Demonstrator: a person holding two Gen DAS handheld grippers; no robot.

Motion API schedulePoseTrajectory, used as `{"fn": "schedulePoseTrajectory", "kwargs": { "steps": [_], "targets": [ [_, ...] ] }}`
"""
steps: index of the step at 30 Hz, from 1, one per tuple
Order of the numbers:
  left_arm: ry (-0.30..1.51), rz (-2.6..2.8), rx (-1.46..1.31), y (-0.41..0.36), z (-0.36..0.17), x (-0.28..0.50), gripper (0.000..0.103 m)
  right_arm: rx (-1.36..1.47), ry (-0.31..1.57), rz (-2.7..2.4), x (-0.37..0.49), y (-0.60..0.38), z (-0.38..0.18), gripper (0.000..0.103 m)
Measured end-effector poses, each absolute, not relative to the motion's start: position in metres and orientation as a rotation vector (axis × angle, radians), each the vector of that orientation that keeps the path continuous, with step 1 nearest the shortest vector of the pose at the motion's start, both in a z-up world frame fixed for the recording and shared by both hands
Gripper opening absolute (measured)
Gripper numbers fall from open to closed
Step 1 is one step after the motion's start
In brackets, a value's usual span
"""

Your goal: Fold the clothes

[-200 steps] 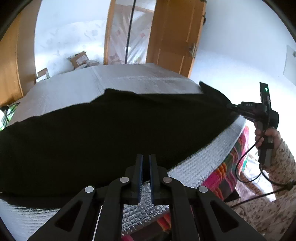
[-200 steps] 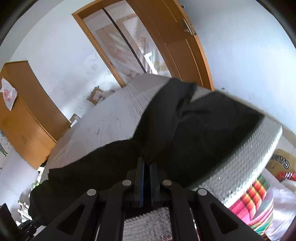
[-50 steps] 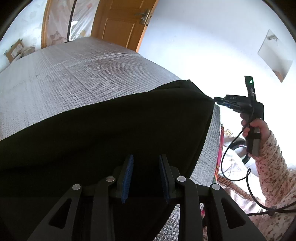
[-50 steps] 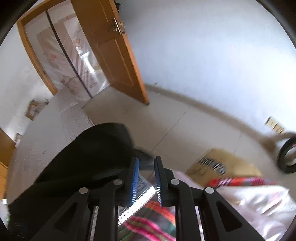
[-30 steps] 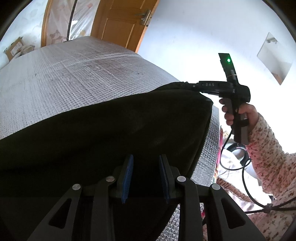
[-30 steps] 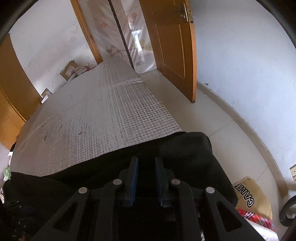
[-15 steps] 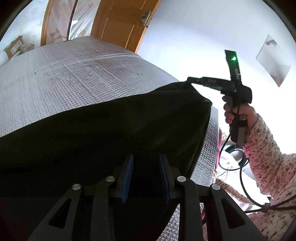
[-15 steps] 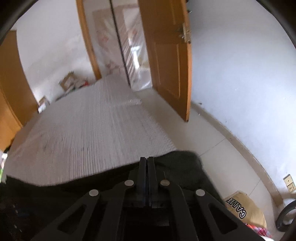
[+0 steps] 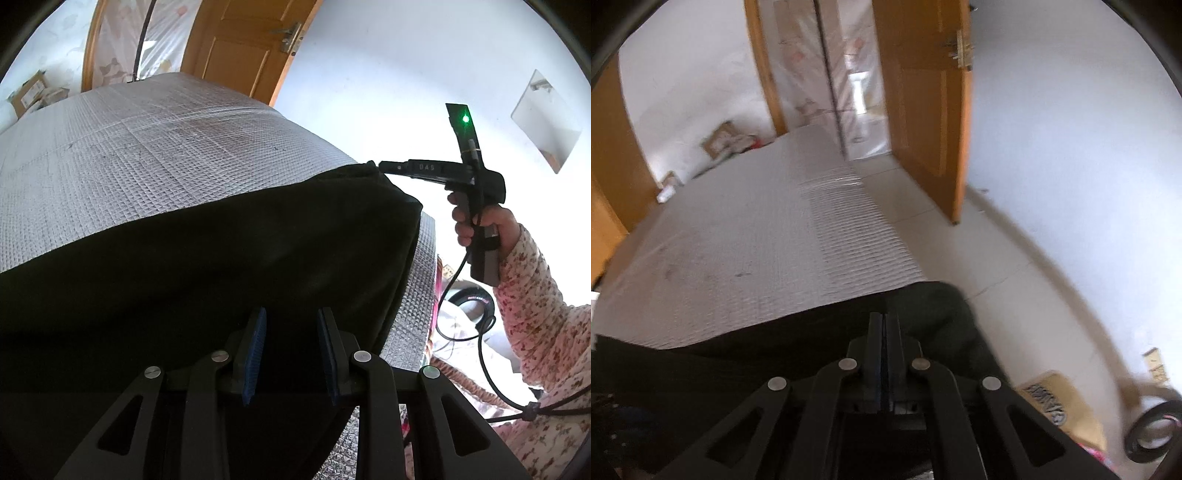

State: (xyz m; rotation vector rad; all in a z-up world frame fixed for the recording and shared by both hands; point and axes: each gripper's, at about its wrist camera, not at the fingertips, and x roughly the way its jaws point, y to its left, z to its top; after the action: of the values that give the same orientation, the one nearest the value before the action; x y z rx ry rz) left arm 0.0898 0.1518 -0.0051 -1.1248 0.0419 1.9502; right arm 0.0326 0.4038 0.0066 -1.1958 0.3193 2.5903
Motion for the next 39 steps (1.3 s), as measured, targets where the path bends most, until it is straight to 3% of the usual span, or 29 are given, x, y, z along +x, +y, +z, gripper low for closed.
{"fn": "schedulePoseTrajectory", "kwargs": {
  "steps": [4,7,11,14,17,19,21,23,34,39],
  "targets": [
    [0.041,1.952,-1.124,0.152,-0.005,0.09,0.029,-1.125,0.431,2.658,0.034,0.406,0.02,0.009],
    [0.042,1.955,-1.123,0.151,-0.005,0.091,0.029,-1.183,0.463,2.734,0.023,0.397,0.016,0.027],
    [0.046,1.956,-1.123,0.151,-0.005,0.091,0.029,-1.33,0.393,2.742,0.008,0.381,-0.004,0.032],
    [0.044,1.955,-1.123,0.152,-0.005,0.091,0.029,-1.394,0.358,2.747,0.004,0.375,-0.016,0.042],
    [0.043,1.953,-1.123,0.152,-0.004,0.091,0.029,-1.383,0.348,2.735,0.006,0.373,-0.016,0.041],
    [0.042,1.953,-1.122,0.151,-0.004,0.091,0.029,-1.376,0.311,2.72,0.006,0.369,-0.017,0.033],
    [0.041,1.954,-1.121,0.151,-0.004,0.091,0.029,-1.371,0.248,2.72,0.009,0.362,-0.017,0.014],
    [0.042,1.954,-1.121,0.15,-0.004,0.092,0.029,-1.364,0.228,2.72,0.012,0.359,-0.015,0.01],
    [0.046,1.956,-1.116,0.151,-0.005,0.093,0.029,-1.126,0.296,2.763,0.024,0.367,0.017,0.006],
    [0.052,1.969,-1.108,0.148,-0.003,0.096,0.029,-1.199,0.308,2.71,0.008,0.367,0.001,0.006]
  ]
}}
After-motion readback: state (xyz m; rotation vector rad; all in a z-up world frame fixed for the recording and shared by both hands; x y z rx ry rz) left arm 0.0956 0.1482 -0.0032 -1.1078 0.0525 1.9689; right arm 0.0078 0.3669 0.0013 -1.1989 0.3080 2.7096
